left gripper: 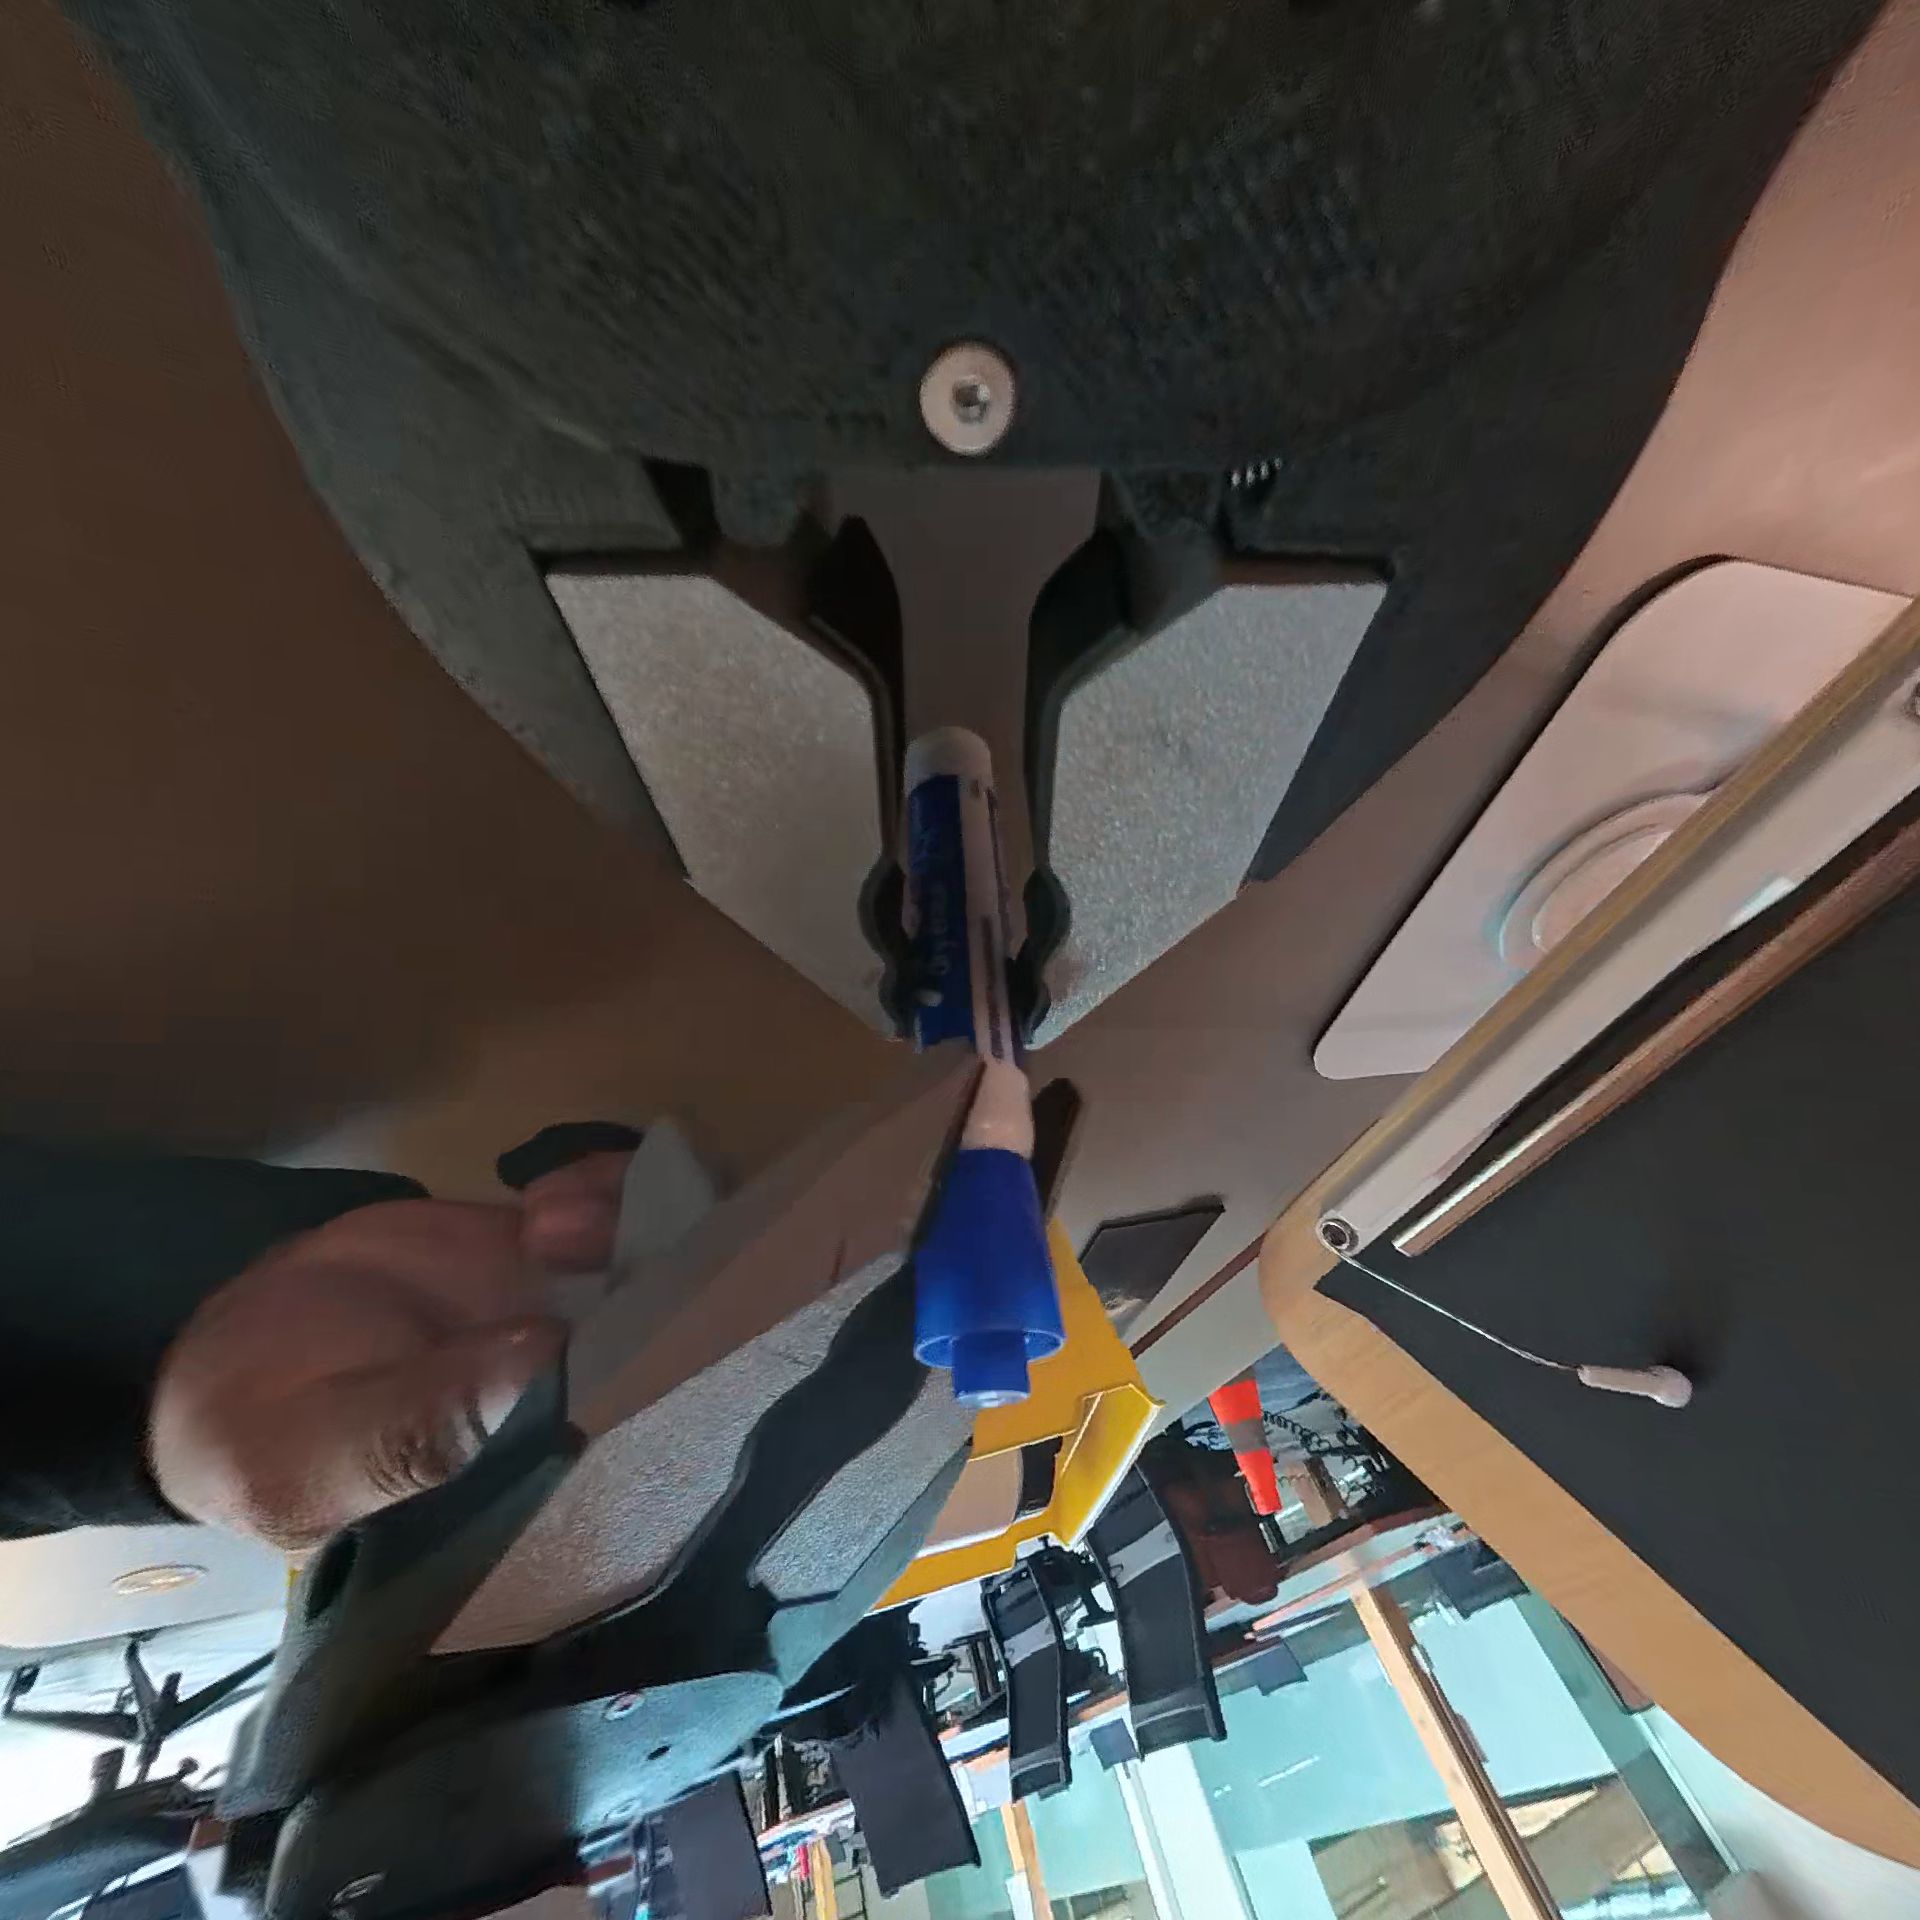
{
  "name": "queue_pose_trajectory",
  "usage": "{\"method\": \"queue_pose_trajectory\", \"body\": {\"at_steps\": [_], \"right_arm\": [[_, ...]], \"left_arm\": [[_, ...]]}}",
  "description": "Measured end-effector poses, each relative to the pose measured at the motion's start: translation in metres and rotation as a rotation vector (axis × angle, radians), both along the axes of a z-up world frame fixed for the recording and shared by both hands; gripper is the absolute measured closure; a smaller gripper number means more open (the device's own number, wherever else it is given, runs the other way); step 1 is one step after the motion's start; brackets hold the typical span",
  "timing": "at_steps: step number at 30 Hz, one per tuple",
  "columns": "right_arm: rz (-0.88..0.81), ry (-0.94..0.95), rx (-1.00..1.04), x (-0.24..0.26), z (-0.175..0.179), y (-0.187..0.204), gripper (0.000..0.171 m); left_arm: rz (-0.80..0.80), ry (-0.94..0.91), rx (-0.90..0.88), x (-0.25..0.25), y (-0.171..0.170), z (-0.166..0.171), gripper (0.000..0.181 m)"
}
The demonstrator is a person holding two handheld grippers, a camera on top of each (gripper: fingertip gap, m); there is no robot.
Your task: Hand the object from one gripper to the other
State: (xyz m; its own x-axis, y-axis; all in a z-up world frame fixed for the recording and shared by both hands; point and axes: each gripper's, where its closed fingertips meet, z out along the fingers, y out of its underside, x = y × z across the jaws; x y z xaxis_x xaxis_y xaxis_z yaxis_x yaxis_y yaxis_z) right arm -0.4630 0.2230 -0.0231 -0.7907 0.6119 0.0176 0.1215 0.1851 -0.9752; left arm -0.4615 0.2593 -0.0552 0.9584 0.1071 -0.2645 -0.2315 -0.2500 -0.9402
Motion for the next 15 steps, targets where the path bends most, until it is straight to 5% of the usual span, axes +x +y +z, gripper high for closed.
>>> {"method": "queue_pose_trajectory", "body": {"at_steps": [9, 12, 15], "right_arm": [[0.047, -0.071, -0.248, 0.004, 0.026, 0.014, 0.155], [0.045, -0.053, -0.272, 0.004, 0.031, 0.017, 0.155], [0.044, -0.051, -0.268, 0.004, 0.031, 0.014, 0.123]], "left_arm": [[0.022, 0.086, -0.005, 0.001, 0.001, -0.004, 0.161], [0.014, -0.012, -0.009, 0.0, 0.0, 0.001, 0.165], [0.0, -0.089, 0.07, -0.005, -0.004, 0.012, 0.165]]}}
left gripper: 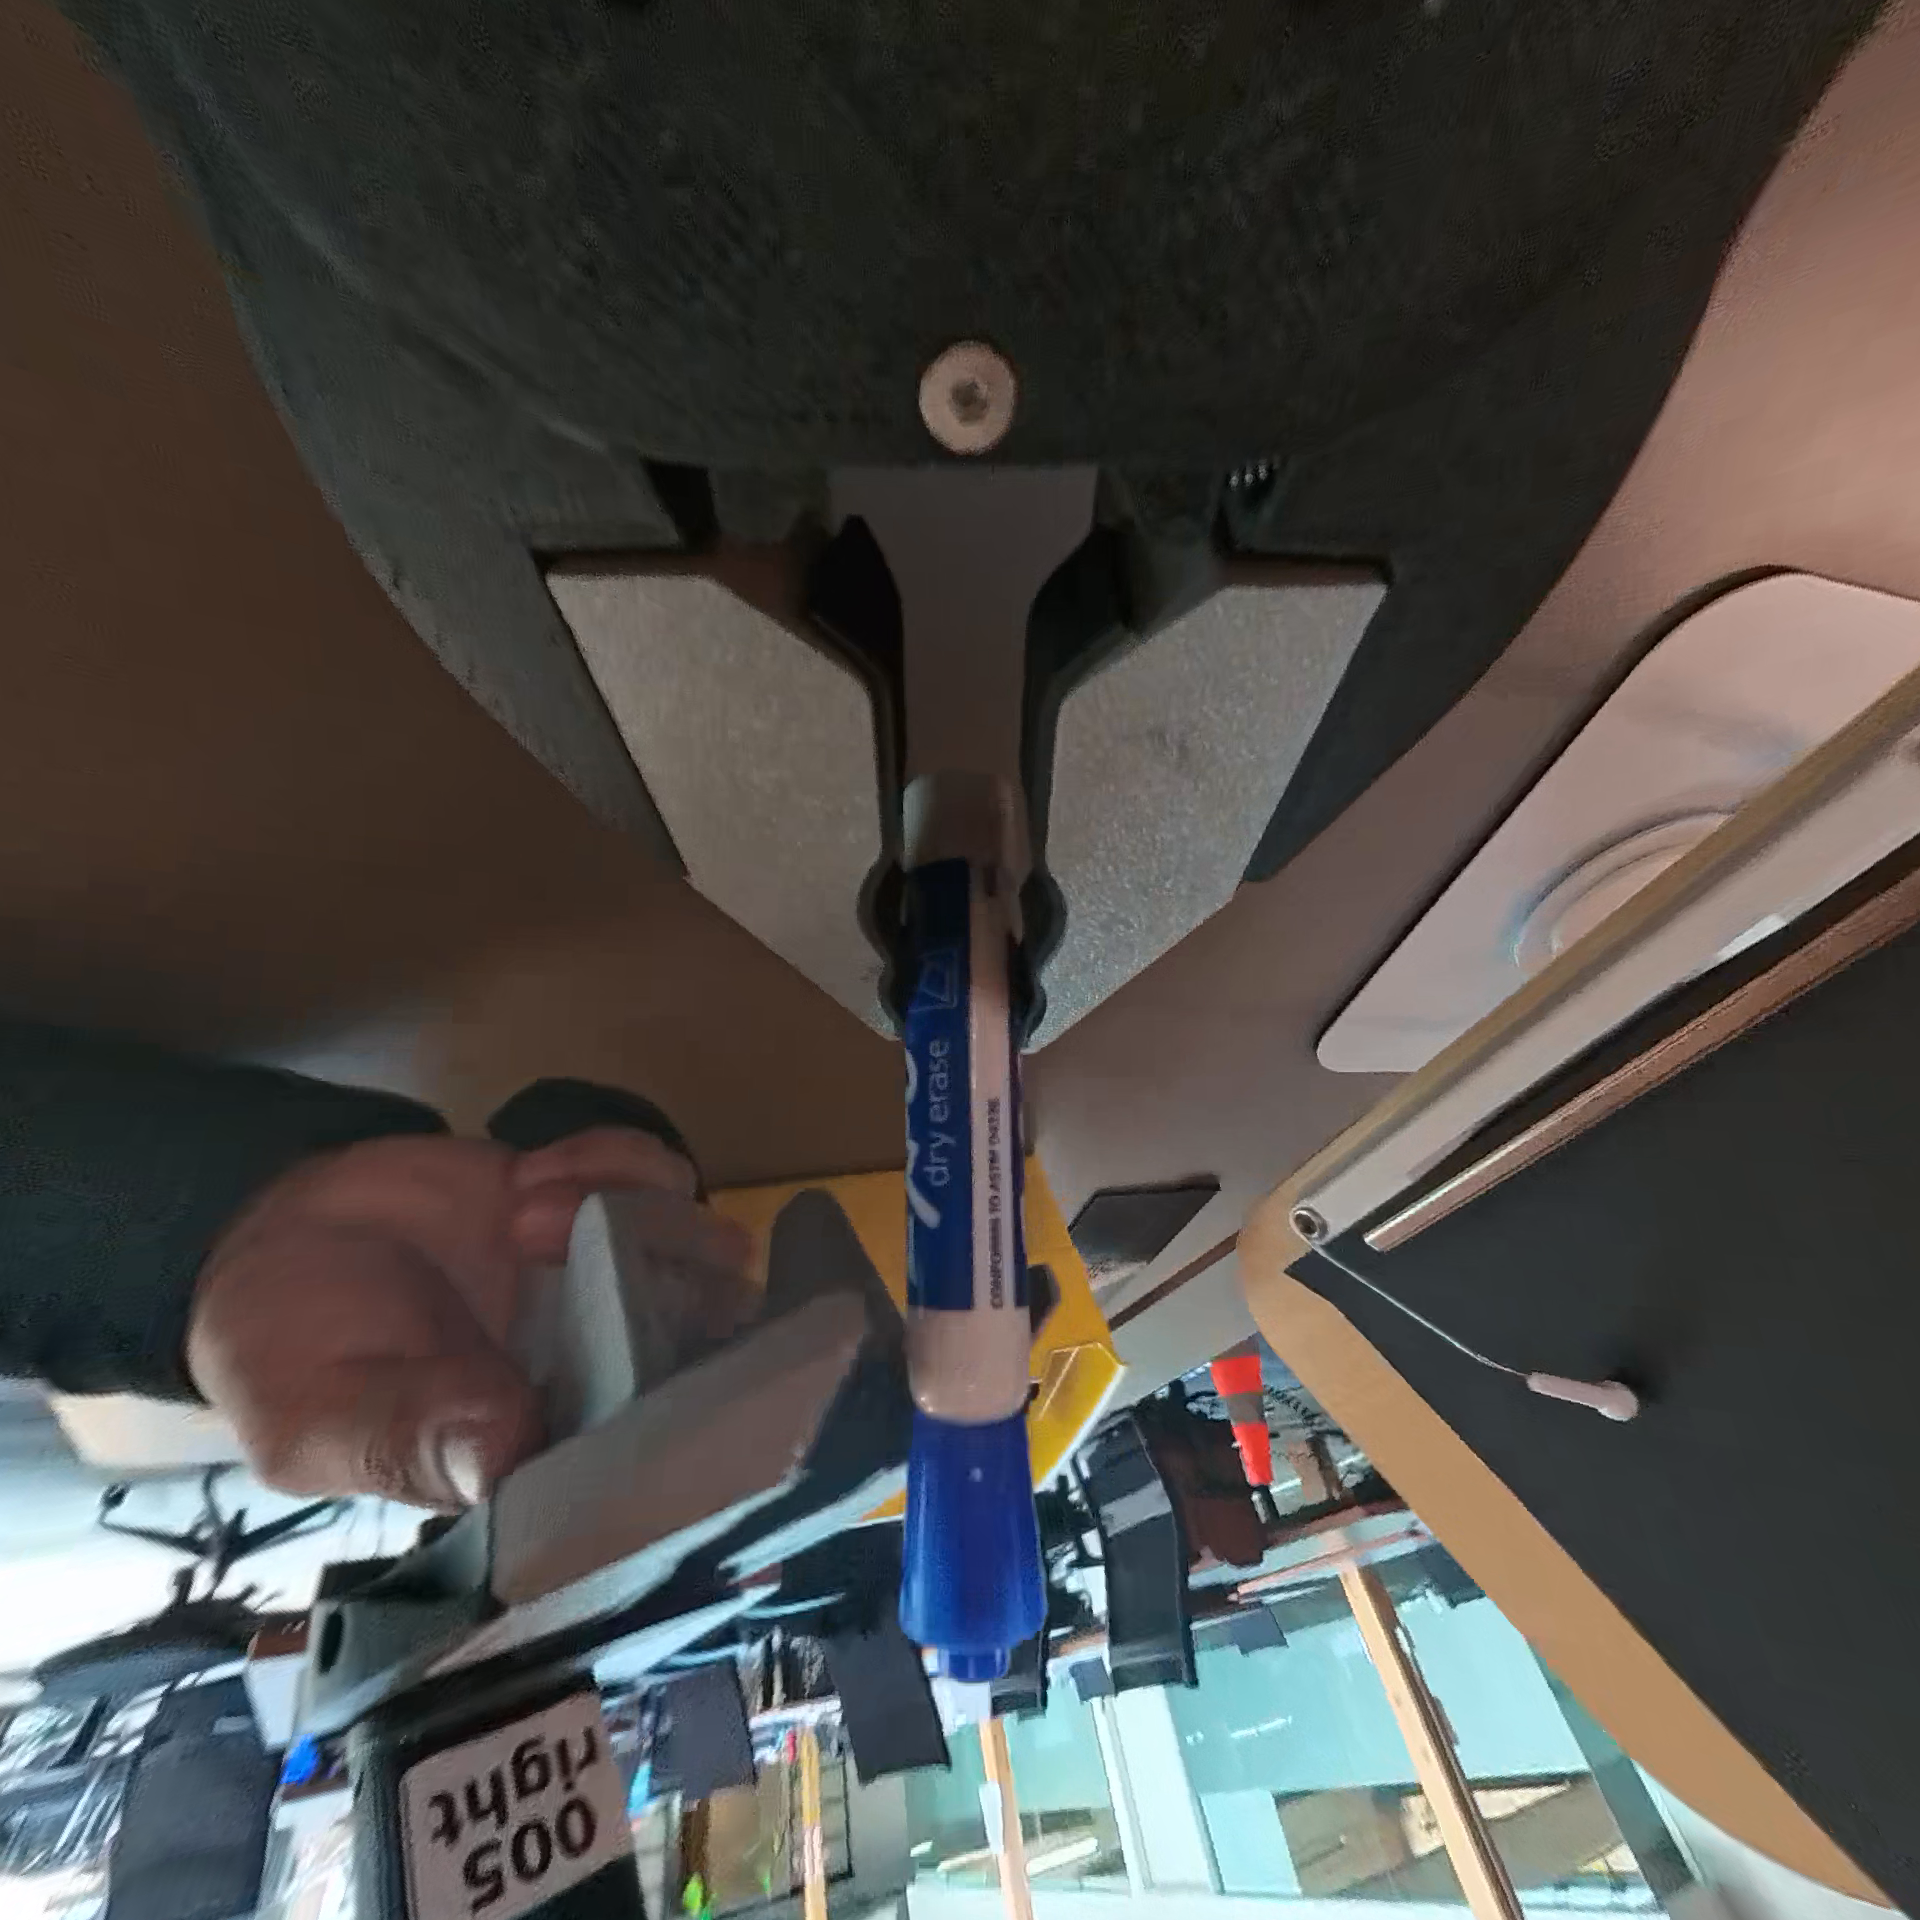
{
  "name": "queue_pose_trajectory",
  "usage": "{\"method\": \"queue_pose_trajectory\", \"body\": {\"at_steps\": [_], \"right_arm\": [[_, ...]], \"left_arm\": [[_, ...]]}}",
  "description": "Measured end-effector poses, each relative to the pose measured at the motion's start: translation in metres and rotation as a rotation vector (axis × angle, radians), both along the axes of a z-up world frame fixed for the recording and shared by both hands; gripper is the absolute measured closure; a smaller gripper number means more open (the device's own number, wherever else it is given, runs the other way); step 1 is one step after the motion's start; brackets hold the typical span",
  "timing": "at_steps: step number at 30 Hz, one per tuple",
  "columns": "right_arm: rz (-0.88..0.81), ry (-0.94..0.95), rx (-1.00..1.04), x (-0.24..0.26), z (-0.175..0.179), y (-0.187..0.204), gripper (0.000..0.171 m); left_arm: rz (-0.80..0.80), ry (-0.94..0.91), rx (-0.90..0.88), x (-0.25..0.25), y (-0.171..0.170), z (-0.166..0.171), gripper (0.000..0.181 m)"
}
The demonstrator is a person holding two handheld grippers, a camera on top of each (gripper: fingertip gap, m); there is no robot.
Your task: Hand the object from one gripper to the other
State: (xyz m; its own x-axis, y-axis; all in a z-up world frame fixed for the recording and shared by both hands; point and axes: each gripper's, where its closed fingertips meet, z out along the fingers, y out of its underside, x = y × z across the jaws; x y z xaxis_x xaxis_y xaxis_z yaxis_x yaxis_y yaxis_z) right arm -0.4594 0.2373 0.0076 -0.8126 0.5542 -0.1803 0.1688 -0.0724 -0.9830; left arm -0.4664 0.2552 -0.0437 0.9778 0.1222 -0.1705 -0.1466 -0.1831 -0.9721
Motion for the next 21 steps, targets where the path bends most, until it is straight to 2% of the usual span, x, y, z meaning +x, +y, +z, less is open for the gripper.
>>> {"method": "queue_pose_trajectory", "body": {"at_steps": [1, 3, 5, 10, 12, 14, 16, 18, 21], "right_arm": [[0.013, -0.005, 0.005, 0.001, -0.002, -0.003, 0.137], [0.014, -0.014, 0.023, -0.001, -0.008, -0.009, 0.137], [-0.006, 0.005, 0.055, -0.003, -0.012, -0.013, 0.154], [-0.047, 0.055, 0.172, -0.004, -0.019, -0.013, 0.155], [-0.152, 0.144, 0.248, -0.012, -0.015, -0.003, 0.155], [-0.3, 0.276, 0.448, -0.02, -0.017, 0.012, 0.156], [-0.435, 0.437, 0.693, -0.026, -0.019, 0.024, 0.156], [-0.531, 0.589, 0.914, -0.03, -0.021, 0.028, 0.156], [-0.574, 0.74, 1.102, -0.03, -0.024, 0.021, 0.156]], "left_arm": [[-0.013, -0.013, 0.014, 0.001, 0.0, 0.001, 0.165], [-0.015, -0.031, 0.01, 0.001, 0.0, -0.001, 0.166], [-0.038, -0.034, -0.003, 0.007, 0.003, -0.004, 0.165], [0.009, -0.005, -0.036, 0.006, 0.005, -0.011, 0.165], [0.022, 0.021, -0.04, 0.003, 0.003, -0.013, 0.153], [0.004, 0.007, -0.1, 0.004, 0.0, -0.021, 0.133], [0.035, -0.025, -0.114, -0.003, -0.008, -0.02, 0.133], [0.025, -0.098, -0.049, -0.004, -0.014, -0.009, 0.133], [-0.054, -0.228, 0.014, 0.005, -0.016, 0.004, 0.124]]}}
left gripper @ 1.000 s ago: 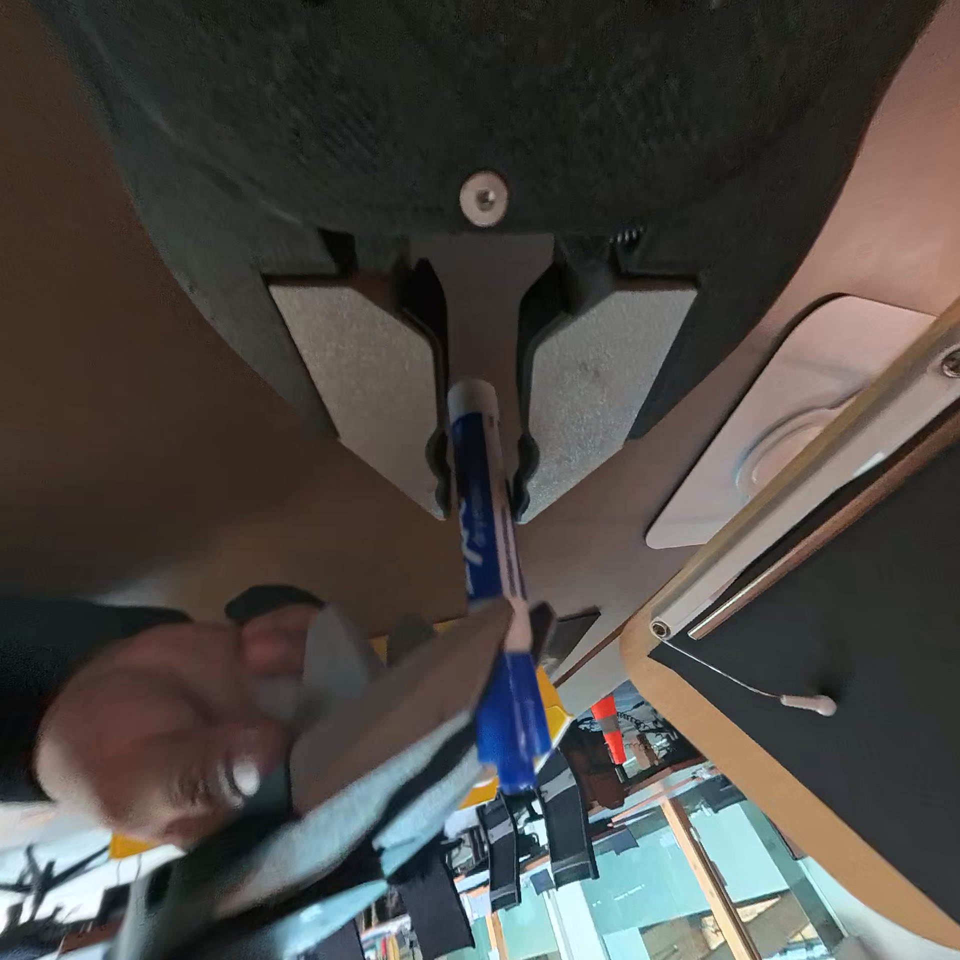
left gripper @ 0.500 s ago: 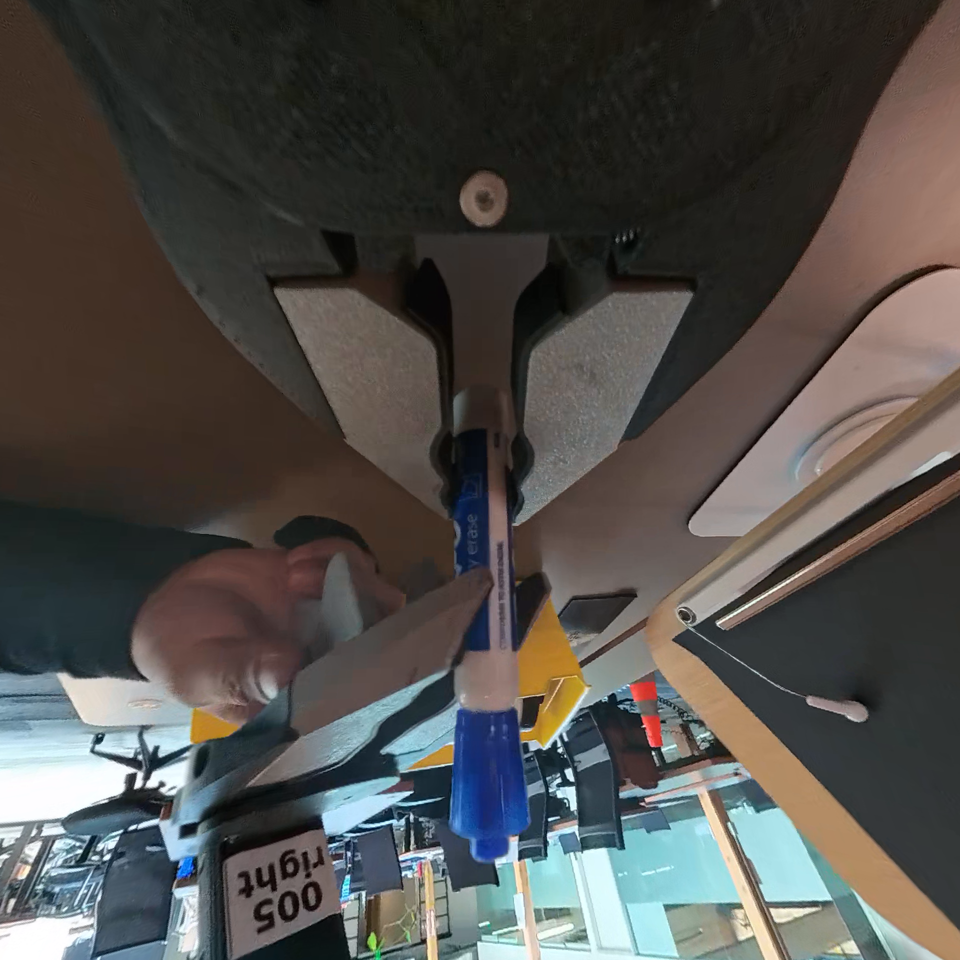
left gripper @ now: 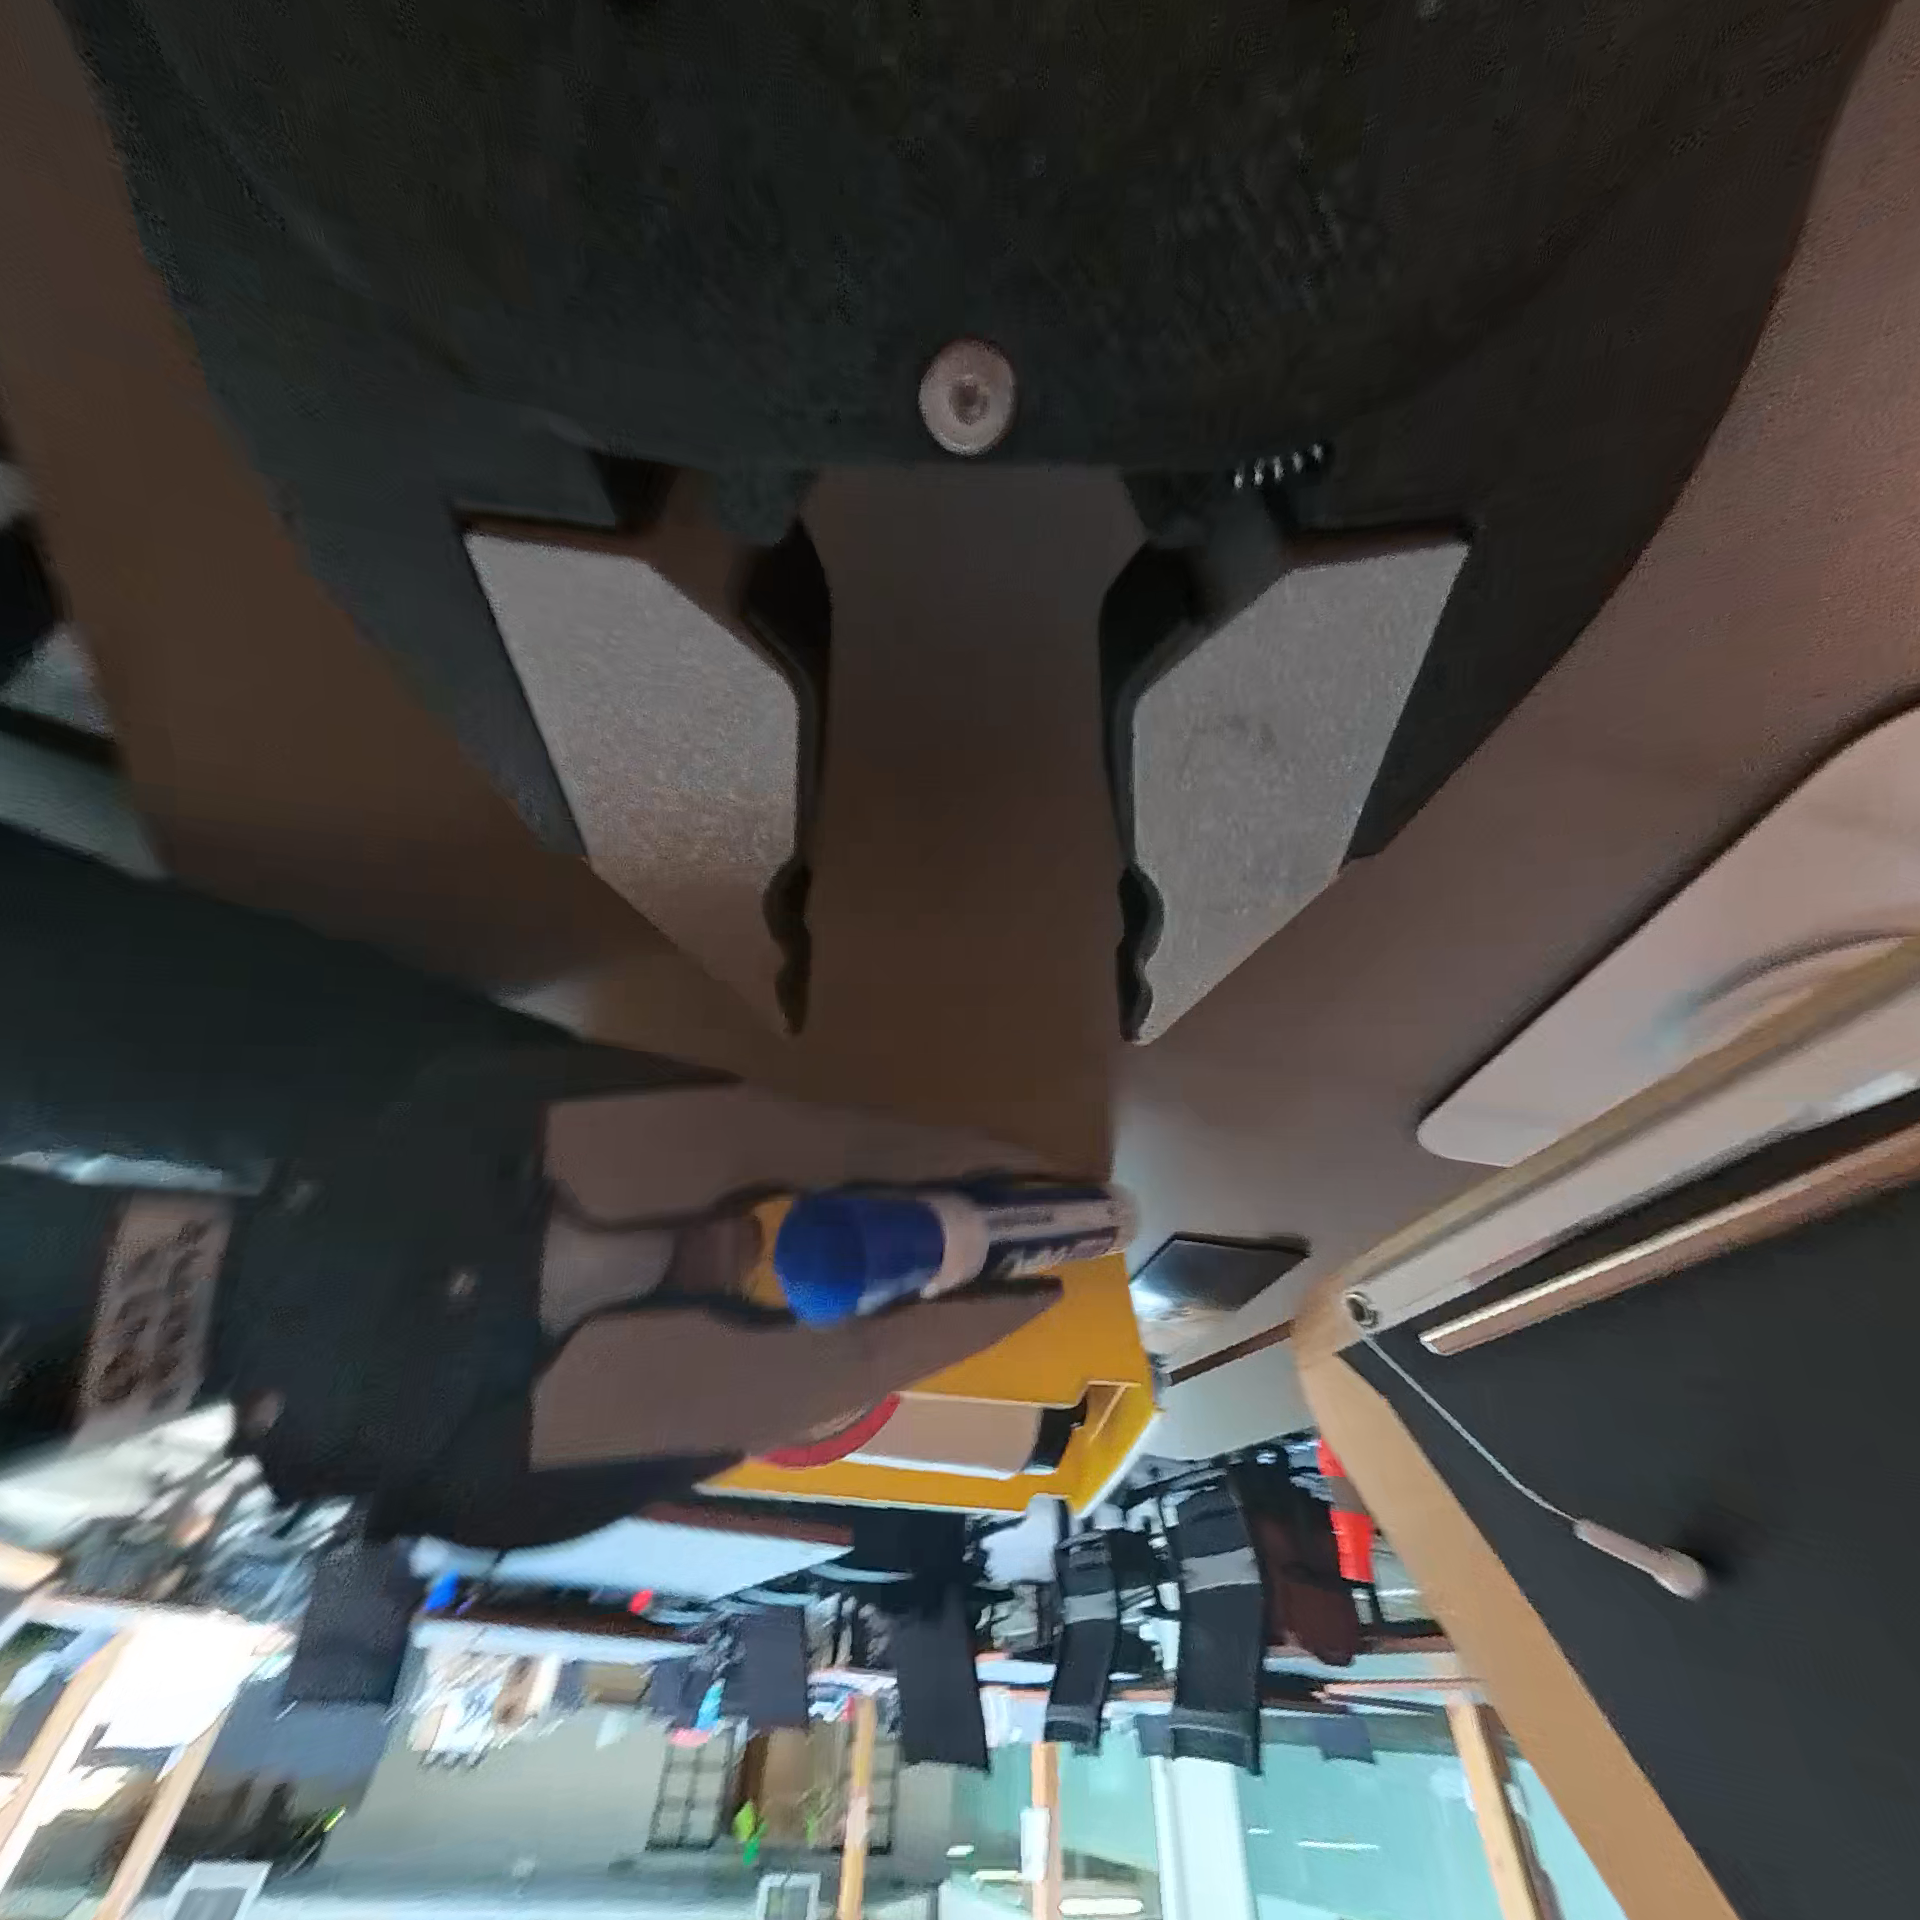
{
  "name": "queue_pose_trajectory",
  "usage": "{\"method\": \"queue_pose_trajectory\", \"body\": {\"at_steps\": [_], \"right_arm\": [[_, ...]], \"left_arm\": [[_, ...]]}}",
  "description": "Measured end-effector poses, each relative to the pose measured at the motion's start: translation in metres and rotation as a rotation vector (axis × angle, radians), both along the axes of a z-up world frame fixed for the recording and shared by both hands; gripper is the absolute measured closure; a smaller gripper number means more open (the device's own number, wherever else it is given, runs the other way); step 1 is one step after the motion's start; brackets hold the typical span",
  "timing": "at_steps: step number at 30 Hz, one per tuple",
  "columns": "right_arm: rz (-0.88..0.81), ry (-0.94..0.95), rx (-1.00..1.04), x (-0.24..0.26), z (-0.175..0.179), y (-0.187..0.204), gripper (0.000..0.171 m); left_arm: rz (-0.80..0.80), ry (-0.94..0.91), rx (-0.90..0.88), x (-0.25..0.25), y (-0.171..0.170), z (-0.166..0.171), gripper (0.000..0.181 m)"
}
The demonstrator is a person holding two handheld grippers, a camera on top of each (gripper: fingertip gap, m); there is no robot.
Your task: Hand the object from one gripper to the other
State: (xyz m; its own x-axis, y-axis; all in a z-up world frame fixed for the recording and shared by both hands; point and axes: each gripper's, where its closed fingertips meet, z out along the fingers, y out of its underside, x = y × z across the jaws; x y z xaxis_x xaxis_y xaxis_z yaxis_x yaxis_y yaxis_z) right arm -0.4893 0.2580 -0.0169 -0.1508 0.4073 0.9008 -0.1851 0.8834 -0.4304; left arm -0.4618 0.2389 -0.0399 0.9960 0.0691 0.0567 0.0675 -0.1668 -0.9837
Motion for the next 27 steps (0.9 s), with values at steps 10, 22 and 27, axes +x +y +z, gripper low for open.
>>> {"method": "queue_pose_trajectory", "body": {"at_steps": [10, 22, 27], "right_arm": [[-0.185, 0.097, 0.295, -0.009, -0.008, 0.006, 0.156], [-0.175, 0.098, 0.375, -0.006, -0.018, -0.012, 0.155], [-0.174, 0.084, 0.408, -0.007, -0.025, -0.012, 0.154]], "left_arm": [[-0.011, 0.017, 0.127, 0.014, 0.006, 0.023, 0.129], [0.098, 0.088, 0.073, -0.01, -0.004, 0.015, 0.172], [0.106, 0.129, 0.003, -0.01, -0.001, 0.003, 0.158]]}}
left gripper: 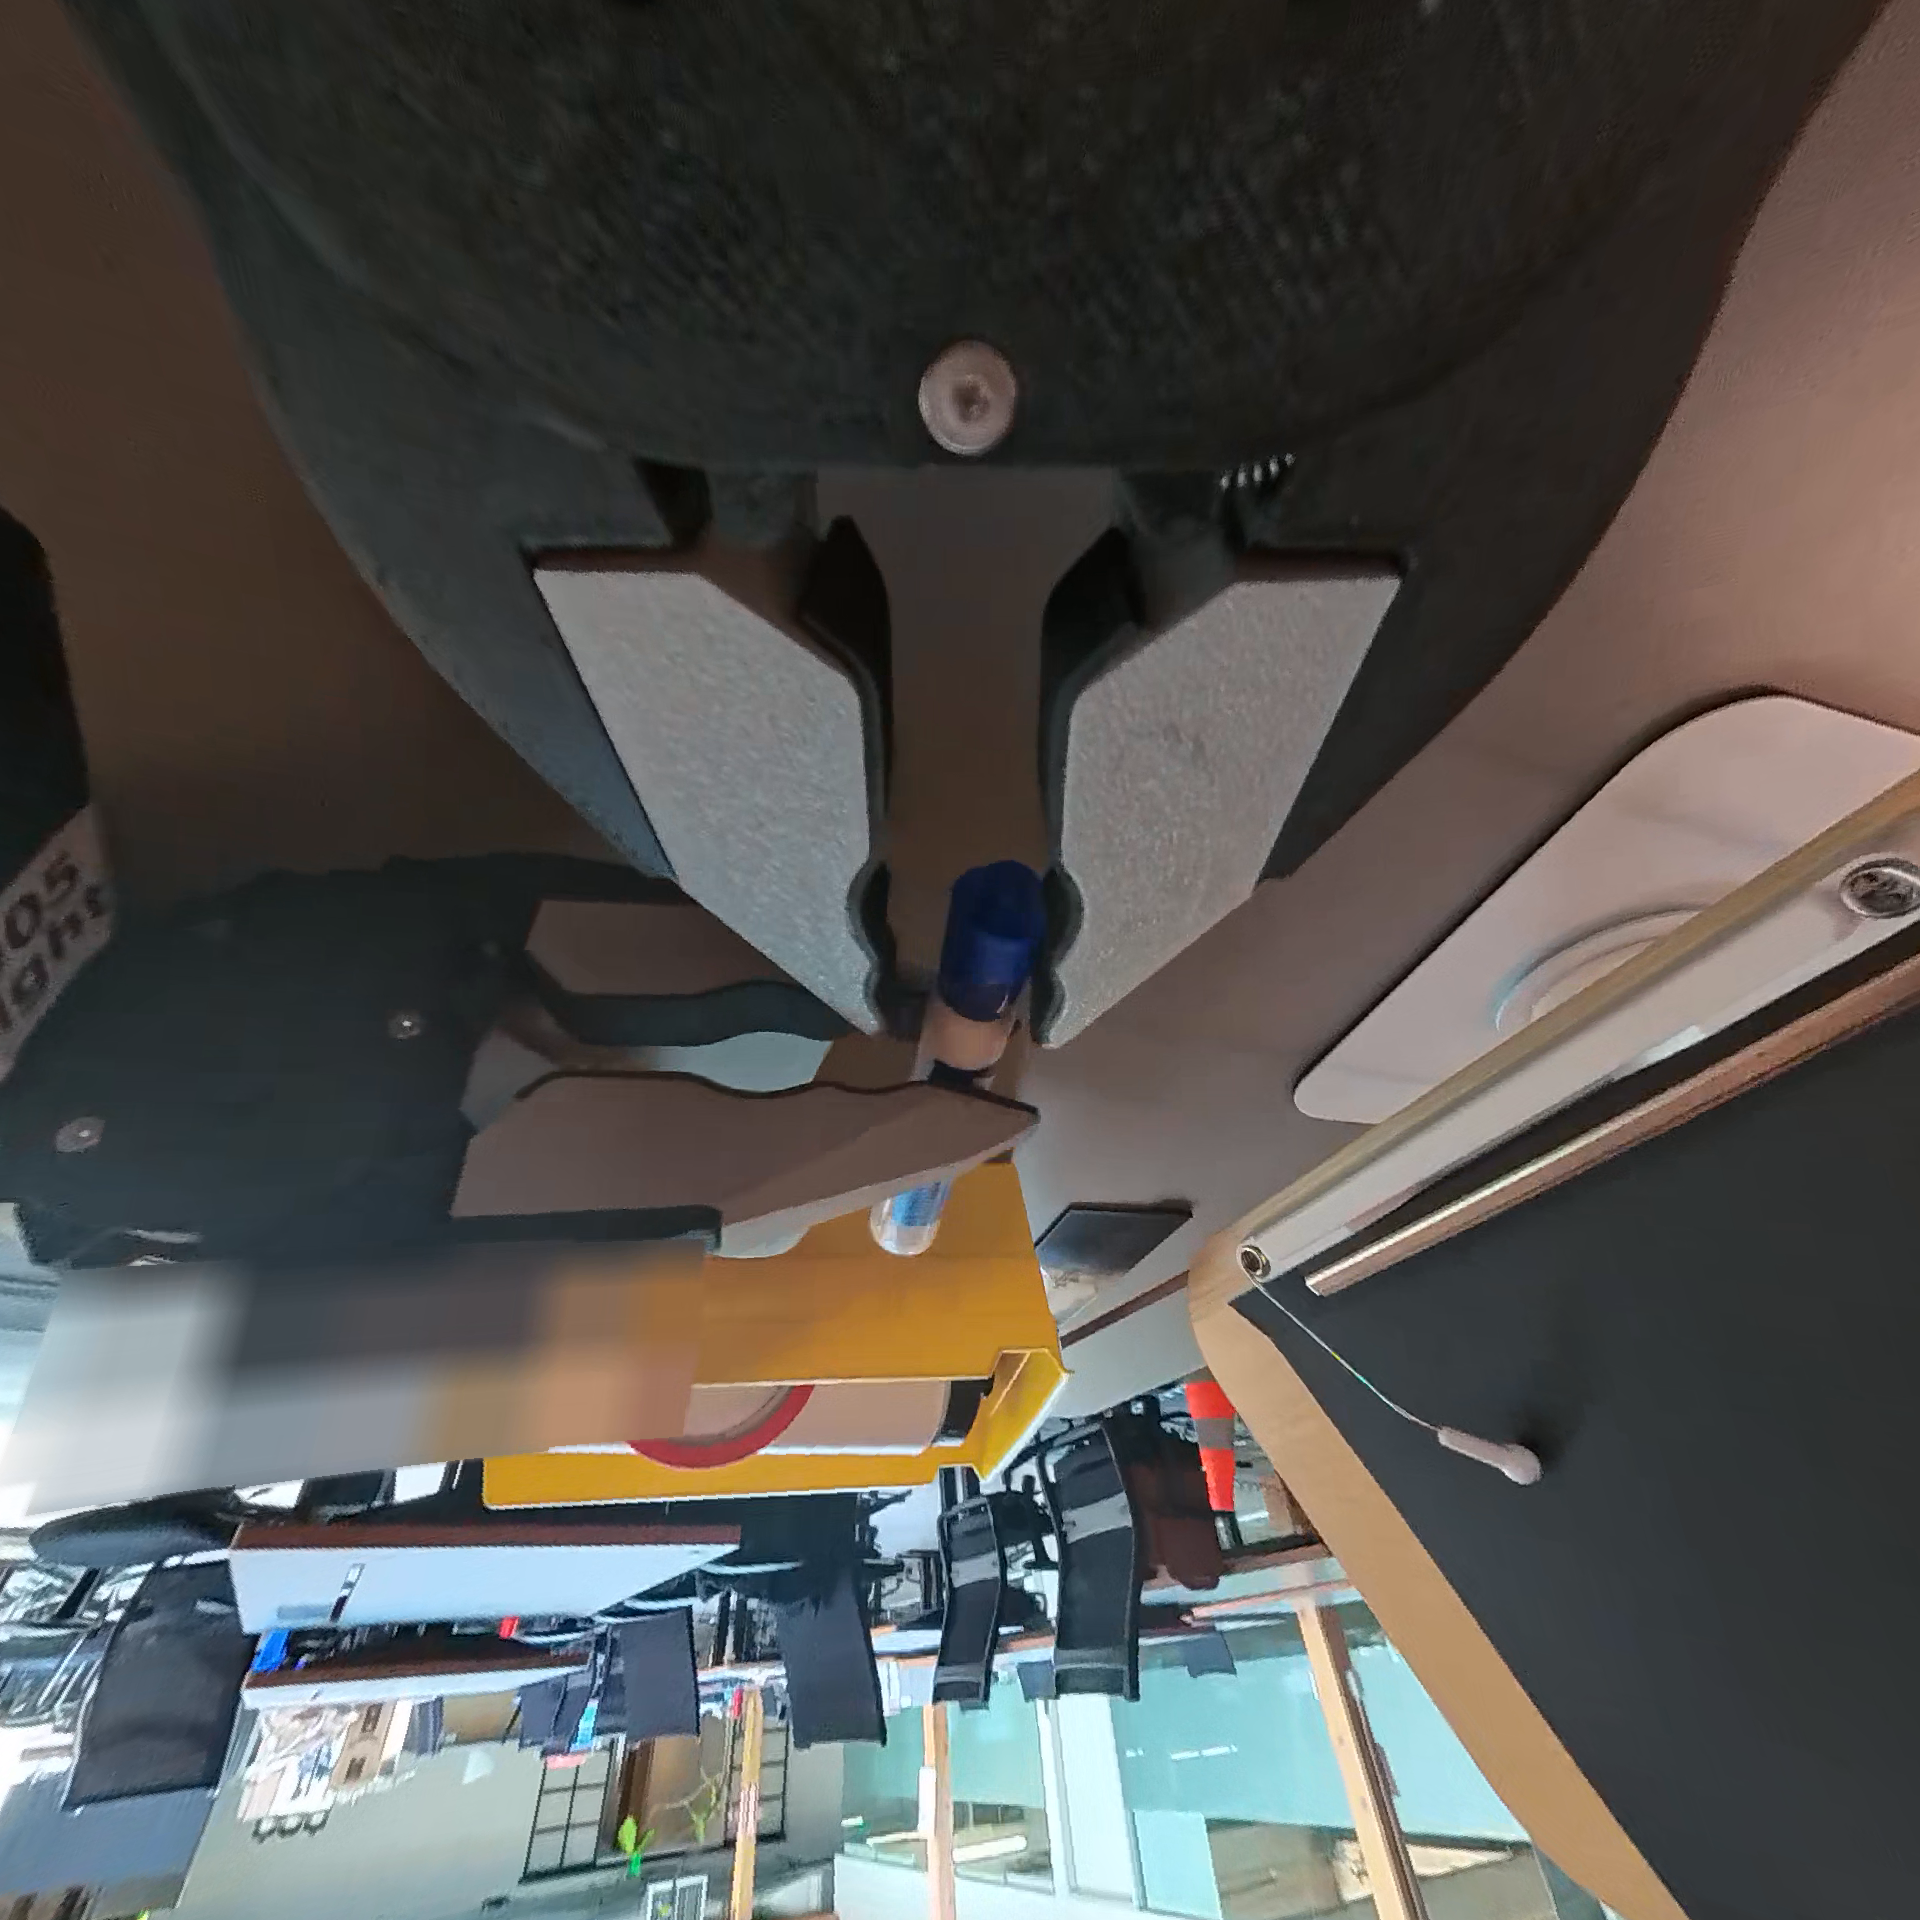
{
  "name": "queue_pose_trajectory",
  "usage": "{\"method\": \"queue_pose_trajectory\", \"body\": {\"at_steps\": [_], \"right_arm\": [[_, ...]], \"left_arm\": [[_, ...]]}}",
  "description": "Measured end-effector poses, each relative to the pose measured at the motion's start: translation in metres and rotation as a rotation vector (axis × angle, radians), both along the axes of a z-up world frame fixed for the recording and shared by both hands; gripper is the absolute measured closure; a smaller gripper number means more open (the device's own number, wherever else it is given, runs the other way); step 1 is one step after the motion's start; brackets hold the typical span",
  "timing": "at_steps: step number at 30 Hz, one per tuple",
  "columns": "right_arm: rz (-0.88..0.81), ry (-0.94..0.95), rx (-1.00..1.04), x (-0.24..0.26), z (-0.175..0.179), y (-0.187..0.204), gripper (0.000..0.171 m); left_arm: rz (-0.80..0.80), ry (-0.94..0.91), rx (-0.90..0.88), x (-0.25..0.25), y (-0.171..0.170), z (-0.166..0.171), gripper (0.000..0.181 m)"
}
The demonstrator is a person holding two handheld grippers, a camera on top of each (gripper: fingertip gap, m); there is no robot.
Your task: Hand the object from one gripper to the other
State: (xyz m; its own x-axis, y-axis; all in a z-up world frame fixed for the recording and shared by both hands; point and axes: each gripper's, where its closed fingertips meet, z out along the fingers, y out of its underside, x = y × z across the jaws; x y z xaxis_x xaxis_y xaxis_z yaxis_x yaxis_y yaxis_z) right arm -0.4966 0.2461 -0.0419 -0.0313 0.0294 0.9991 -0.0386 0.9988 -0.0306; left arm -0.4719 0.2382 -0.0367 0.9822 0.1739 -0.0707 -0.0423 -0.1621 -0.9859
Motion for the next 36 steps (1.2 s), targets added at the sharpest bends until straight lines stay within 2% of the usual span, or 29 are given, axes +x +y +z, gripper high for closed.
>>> {"method": "queue_pose_trajectory", "body": {"at_steps": [6, 8, 10, 18, 22, 25, 28, 33, 36], "right_arm": [[0.038, -0.006, -0.012, 0.003, -0.001, -0.008, 0.155], [0.046, -0.004, -0.017, 0.005, 0.0, -0.009, 0.155], [0.045, -0.006, -0.015, 0.005, -0.001, -0.009, 0.155], [0.06, -0.091, -0.095, 0.0, -0.013, -0.009, 0.154], [0.079, -0.133, -0.225, 0.0, -0.012, -0.007, 0.15], [0.106, -0.225, -0.391, 0.0, -0.014, -0.005, 0.144], [0.13, -0.342, -0.544, 0.0, -0.019, 0.002, 0.143], [0.178, -0.391, -0.521, 0.005, -0.026, 0.004, 0.136], [0.192, -0.405, -0.47, 0.009, -0.03, -0.006, 0.135]], "left_arm": [[-0.023, -0.023, -0.03, 0.002, 0.001, -0.007, 0.146], [-0.037, -0.025, -0.029, 0.004, 0.001, -0.007, 0.16], [-0.053, -0.031, -0.034, 0.006, 0.001, -0.008, 0.165], [-0.078, -0.088, -0.096, 0.003, 0.001, -0.019, 0.166], [-0.074, -0.002, -0.095, 0.003, 0.001, -0.015, 0.166], [-0.053, 0.099, -0.115, 0.001, -0.001, -0.014, 0.166], [-0.014, 0.304, -0.189, -0.004, -0.003, -0.019, 0.166], [-0.011, 0.73, -0.312, -0.003, -0.013, -0.019, 0.166], [-0.082, 0.942, -0.316, 0.013, -0.015, -0.017, 0.166]]}}
